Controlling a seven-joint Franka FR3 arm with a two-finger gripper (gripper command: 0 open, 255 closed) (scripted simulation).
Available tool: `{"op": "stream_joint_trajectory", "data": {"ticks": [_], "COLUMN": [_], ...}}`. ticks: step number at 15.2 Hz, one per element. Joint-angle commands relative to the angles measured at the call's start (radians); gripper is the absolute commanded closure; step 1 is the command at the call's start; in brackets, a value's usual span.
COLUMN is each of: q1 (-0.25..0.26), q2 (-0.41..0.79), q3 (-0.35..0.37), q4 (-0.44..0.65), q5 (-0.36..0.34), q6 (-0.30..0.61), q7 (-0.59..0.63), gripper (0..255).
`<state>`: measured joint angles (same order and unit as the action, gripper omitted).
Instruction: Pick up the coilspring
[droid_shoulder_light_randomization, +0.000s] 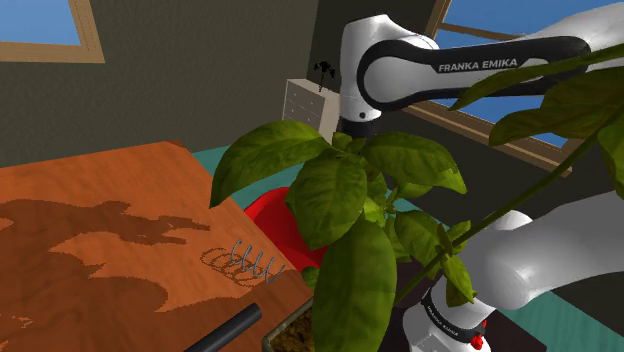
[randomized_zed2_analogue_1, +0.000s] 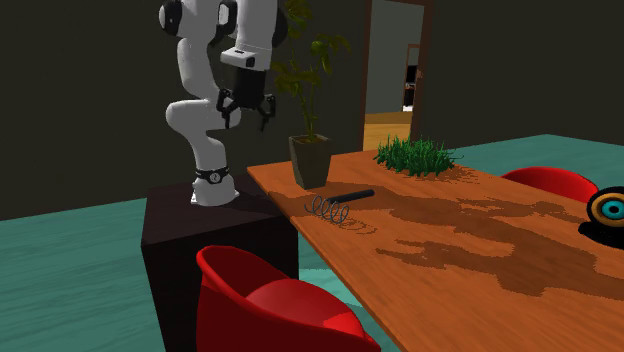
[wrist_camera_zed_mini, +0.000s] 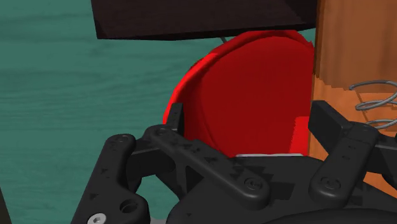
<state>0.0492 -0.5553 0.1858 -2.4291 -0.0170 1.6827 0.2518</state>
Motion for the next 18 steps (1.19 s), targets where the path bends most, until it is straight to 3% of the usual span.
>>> {"op": "stream_joint_trajectory", "data": {"ticks": [1,9,18], "q1": [0.009,0.039,0.088], "q2": [0.065,0.343,0.693], "q3": [0.027,0.119,0.183], "q4": [0.011,0.091,0.27], "q5": [0.021,0.061,0.037], "q6": [0.041,0.187,0.301], "q7": [0.037,0.168,0.316], "gripper": [0,0,0]}}
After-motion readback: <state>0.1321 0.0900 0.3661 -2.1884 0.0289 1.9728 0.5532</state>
